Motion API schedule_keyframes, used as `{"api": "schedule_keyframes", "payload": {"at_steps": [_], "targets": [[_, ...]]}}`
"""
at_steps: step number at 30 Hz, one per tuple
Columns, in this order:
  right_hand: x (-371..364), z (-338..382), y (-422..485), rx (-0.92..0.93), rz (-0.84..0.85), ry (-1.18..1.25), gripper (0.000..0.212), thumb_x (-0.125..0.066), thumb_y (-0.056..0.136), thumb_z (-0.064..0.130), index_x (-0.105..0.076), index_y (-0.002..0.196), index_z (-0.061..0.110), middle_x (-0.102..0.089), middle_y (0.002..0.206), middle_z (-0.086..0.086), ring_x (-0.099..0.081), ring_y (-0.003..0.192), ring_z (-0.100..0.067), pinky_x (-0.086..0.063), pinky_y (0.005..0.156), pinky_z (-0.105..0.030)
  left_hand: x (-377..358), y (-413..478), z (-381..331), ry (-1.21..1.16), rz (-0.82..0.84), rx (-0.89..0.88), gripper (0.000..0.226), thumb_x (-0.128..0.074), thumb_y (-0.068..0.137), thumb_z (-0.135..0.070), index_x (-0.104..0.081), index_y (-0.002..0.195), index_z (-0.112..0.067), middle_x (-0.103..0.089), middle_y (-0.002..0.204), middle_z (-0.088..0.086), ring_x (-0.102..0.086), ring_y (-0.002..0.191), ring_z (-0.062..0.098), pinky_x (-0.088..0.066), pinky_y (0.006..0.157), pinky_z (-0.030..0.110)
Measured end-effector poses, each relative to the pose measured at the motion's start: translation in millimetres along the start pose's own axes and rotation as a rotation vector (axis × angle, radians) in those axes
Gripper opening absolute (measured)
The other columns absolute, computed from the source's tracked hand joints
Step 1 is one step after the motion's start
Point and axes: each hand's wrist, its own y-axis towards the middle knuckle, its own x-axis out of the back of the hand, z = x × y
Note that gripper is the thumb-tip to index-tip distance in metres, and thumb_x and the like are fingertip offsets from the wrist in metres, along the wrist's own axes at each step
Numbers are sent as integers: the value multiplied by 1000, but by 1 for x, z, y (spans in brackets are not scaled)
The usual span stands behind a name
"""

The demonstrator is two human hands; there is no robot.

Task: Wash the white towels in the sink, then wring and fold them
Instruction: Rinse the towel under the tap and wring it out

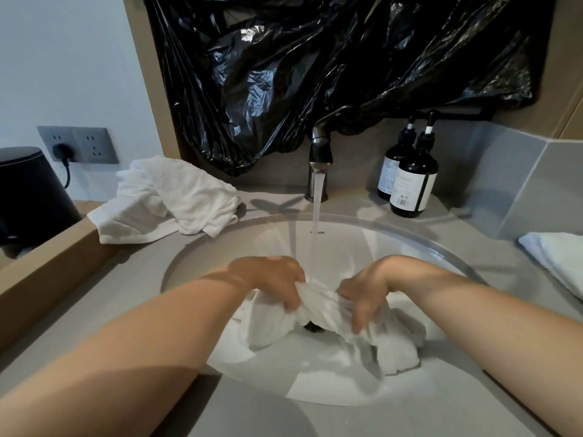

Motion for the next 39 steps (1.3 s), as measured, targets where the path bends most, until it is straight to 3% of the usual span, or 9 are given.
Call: {"api": "schedule_keyframes", "payload": {"at_steps": [3, 7, 11, 16, 18, 20, 24, 30, 39], "targets": [[-3, 3, 5, 90, -212, 209, 53, -76, 78, 43, -54, 121, 22, -63, 111, 4, -62, 98, -18, -51, 80, -27, 10, -4, 3, -125, -51, -40, 26, -70, 80, -19, -67, 105, -17, -54, 104, -5, -56, 98, 16, -50, 75, 24], [6, 12, 12, 69, -484, 397, 33, -77, 77, 38, -58, 103, 28, -59, 85, 11, -61, 82, -14, -48, 66, -24, 19, -6, 8, -203, -105, -97, 12, -74, 80, -19, -70, 91, -20, -66, 96, -1, -64, 96, 18, -53, 76, 27], [20, -6, -9, 176, -585, 586, 11, -74, 77, 22, -63, 77, 23, -61, 71, 5, -57, 64, -13, -41, 54, -22, 27, -7, 6, -230, -169, -147, 31, -77, 80, -34, -69, 105, -18, -68, 104, -3, -63, 98, 16, -51, 84, 30], [33, -15, -27, 358, -523, 1209, 12, -63, 82, 11, -69, 91, 5, -70, 81, -17, -65, 70, -28, -52, 66, -31, 29, -8, -3, -344, -251, -237, 52, -83, 72, -29, -56, 116, -36, -66, 104, -16, -63, 97, 5, -50, 83, 21], [42, -13, -33, 310, -507, 1142, 25, -66, 82, 17, -68, 100, -1, -70, 90, -25, -65, 77, -33, -53, 68, -35, 31, -9, -3, -331, -360, -262, 40, -81, 73, -22, -59, 104, -36, -64, 94, -15, -62, 89, 7, -48, 74, 18], [54, -8, -52, 217, -529, 804, 30, -67, 83, 24, -68, 100, 0, -71, 86, -20, -65, 73, -29, -52, 65, -33, 37, -13, 0, -307, -434, -250, 31, -76, 75, -13, -59, 95, -28, -61, 86, -9, -60, 83, 14, -45, 67, 20], [83, 3, -91, 129, -692, 418, 33, -74, 74, 31, -67, 91, 3, -65, 72, -2, -61, 64, -17, -45, 60, -29, 44, -21, 16, -465, -372, -218, 38, -77, 80, -13, -60, 113, -21, -67, 113, 2, -63, 107, 18, -50, 94, 28], [109, 12, -118, 263, -1016, 791, 21, -79, 74, 17, -62, 82, 6, -61, 75, -7, -58, 70, -18, -46, 63, -27, 52, -42, 5, -882, -335, -418, 115, -78, 64, -57, -13, 155, -26, -42, 151, -3, -45, 135, 9, -32, 116, 37], [119, 53, -144, 462, -1283, 1255, 32, -73, 70, 10, -42, 64, 15, -42, 73, -7, -46, 67, -18, -37, 60, -29, 24, -41, -41, -900, -653, -359, 125, -87, 64, -34, -2, 154, -25, -33, 148, -9, -35, 139, 13, -32, 111, 30]]}}
